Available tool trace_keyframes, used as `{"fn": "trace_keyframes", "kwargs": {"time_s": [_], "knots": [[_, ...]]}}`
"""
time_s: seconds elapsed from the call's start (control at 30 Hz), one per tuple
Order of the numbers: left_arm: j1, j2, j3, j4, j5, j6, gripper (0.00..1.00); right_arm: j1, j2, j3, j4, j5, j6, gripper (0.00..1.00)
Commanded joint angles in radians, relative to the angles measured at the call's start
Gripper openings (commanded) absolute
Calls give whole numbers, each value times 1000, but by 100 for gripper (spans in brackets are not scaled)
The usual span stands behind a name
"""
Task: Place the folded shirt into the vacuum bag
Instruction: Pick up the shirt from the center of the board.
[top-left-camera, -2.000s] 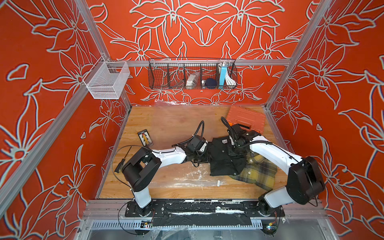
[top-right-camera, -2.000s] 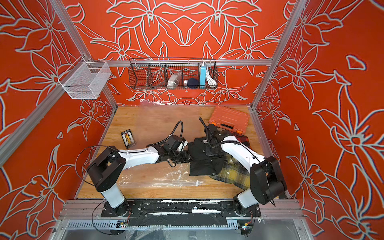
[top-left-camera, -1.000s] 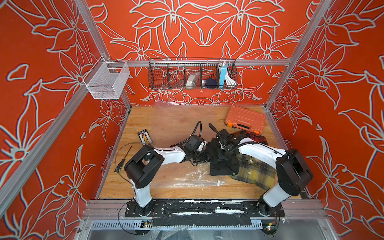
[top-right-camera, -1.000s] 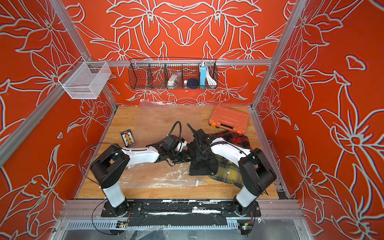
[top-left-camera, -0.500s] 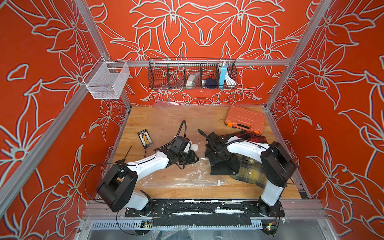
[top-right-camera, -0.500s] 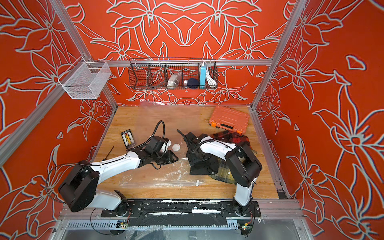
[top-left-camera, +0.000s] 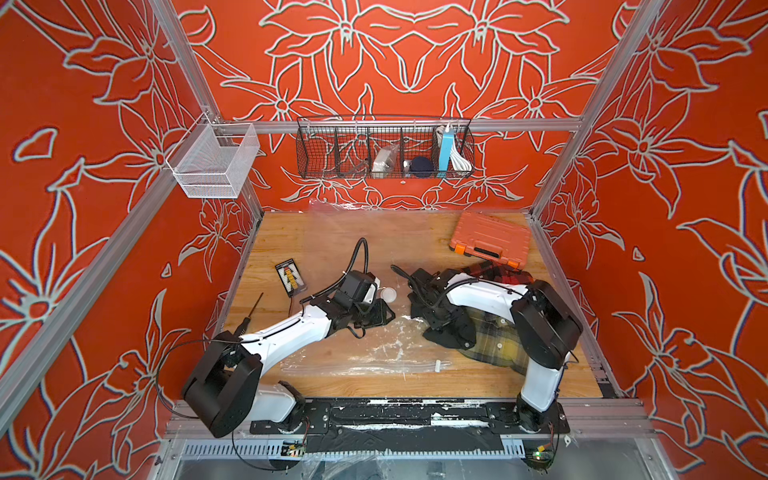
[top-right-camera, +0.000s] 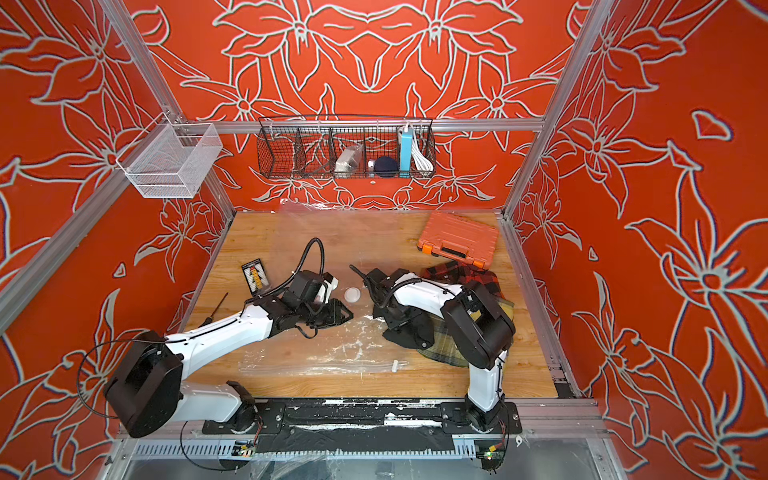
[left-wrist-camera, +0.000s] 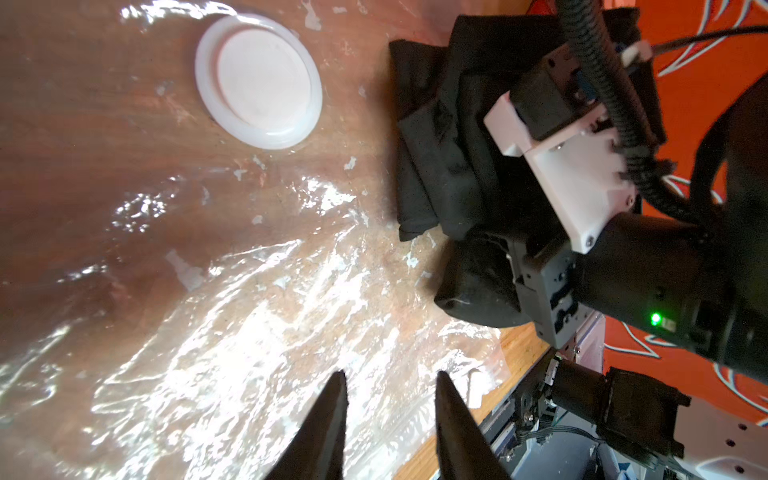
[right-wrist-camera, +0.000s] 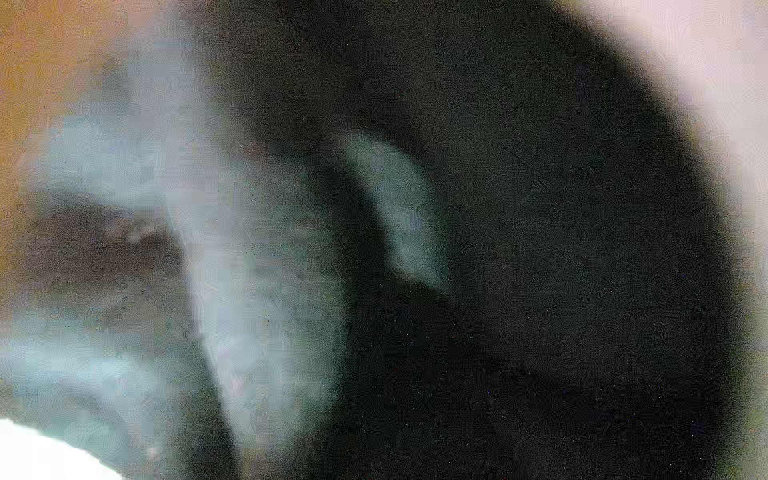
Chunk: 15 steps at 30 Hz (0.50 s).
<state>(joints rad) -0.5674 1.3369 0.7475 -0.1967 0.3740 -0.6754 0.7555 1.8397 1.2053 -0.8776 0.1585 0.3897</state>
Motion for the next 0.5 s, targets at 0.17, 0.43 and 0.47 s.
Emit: {"fn": "trace_keyframes", "kwargs": {"time_s": [0.17,0.43,0.47], "knots": [[7,-52,8,-97,-43,40,36,-26,-148,176,-103,-6,-108,7],[2,-102,50,-197,-81,89,40,-151,-390,255,-138,-161,-89,1],[-10,-102,66,-222,-90,110,42,-178,-423,237,-139,-183,-77,1]]}}
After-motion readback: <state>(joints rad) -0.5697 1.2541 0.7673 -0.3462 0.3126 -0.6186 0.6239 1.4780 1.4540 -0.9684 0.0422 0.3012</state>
